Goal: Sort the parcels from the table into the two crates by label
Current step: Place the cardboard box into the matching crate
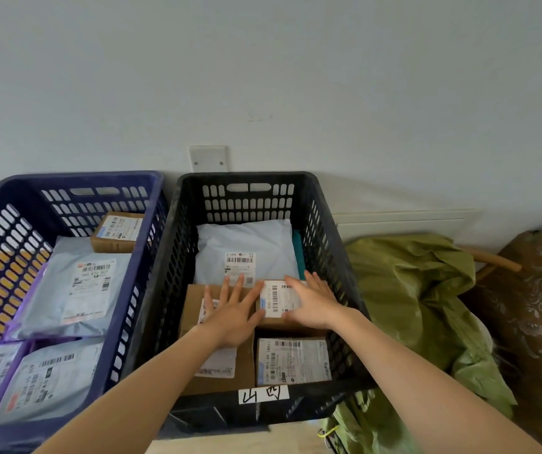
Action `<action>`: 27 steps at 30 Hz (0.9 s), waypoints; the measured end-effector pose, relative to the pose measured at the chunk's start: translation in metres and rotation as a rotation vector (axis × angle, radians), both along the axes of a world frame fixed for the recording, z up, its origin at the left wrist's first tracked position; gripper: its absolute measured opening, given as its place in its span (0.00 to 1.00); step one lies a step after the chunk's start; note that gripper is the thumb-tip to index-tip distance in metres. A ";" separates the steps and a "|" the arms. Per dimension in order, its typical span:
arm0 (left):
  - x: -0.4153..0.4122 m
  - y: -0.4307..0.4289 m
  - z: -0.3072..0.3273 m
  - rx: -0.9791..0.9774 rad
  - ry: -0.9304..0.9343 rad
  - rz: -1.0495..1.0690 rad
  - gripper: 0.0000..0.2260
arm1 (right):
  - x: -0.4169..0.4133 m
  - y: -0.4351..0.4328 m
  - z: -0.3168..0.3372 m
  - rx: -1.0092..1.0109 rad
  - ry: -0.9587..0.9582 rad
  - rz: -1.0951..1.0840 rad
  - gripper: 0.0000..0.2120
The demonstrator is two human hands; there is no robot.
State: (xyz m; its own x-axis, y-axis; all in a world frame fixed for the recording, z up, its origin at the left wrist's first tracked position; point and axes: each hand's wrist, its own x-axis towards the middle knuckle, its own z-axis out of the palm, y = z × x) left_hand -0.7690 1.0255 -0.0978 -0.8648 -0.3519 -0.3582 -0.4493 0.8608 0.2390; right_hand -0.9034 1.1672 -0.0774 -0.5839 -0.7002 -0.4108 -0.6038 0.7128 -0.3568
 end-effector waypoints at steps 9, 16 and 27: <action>0.012 0.016 0.023 0.025 0.078 0.109 0.27 | 0.000 0.002 0.031 -0.267 -0.113 0.017 0.30; 0.026 0.005 0.063 -0.047 0.155 0.218 0.25 | 0.006 -0.019 0.061 -0.440 -0.120 0.067 0.25; 0.122 -0.059 0.130 -0.196 0.367 0.474 0.24 | 0.087 -0.124 0.099 -0.645 -0.182 0.278 0.22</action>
